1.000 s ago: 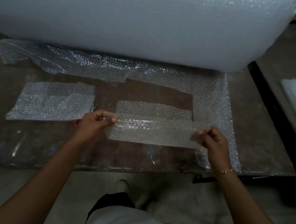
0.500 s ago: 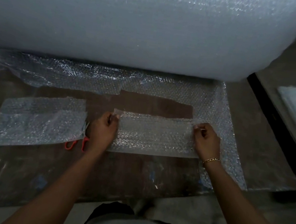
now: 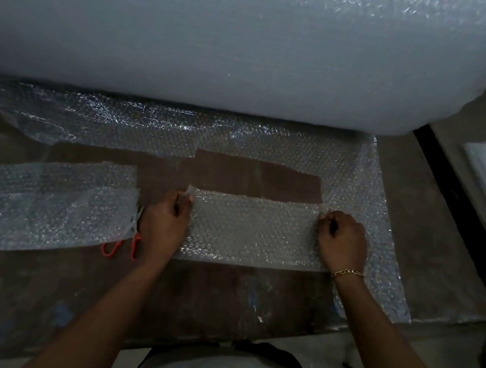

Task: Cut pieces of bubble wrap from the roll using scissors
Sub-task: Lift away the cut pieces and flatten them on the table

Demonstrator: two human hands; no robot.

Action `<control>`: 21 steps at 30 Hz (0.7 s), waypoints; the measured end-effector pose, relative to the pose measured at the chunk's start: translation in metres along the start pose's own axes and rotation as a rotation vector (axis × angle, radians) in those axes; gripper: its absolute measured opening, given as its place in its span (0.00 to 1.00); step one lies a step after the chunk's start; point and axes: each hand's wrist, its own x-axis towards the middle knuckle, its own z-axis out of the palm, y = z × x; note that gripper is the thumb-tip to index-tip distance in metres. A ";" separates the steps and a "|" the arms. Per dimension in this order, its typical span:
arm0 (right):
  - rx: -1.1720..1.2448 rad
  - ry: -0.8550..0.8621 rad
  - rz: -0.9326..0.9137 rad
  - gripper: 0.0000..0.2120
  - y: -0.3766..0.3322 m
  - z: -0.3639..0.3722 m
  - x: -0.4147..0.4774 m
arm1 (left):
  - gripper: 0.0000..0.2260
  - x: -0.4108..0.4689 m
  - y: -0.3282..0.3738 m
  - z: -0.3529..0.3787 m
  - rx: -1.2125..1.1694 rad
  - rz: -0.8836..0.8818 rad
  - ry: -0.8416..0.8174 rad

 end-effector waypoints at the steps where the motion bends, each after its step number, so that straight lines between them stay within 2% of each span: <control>1: -0.012 0.002 0.003 0.15 0.000 0.000 -0.001 | 0.15 0.000 0.001 0.000 0.030 0.012 0.003; 5: -0.066 0.014 0.016 0.08 -0.002 -0.001 -0.003 | 0.12 0.001 0.009 -0.003 0.114 0.024 -0.005; 8: -0.082 0.001 0.025 0.06 0.001 0.001 -0.004 | 0.10 0.003 0.008 -0.003 0.132 0.037 -0.004; 11: -0.075 0.007 0.019 0.08 0.002 0.003 -0.004 | 0.10 0.008 -0.001 0.001 0.135 0.106 -0.011; 15: -0.053 0.003 0.036 0.09 -0.001 0.003 -0.004 | 0.12 0.011 -0.003 0.002 0.201 0.097 -0.007; 18: -0.010 0.039 0.053 0.08 -0.009 -0.003 -0.006 | 0.19 0.007 0.005 -0.002 0.232 0.072 0.054; 21: -0.046 0.088 -0.099 0.16 -0.029 -0.007 -0.015 | 0.20 -0.001 0.025 -0.008 0.265 0.222 0.098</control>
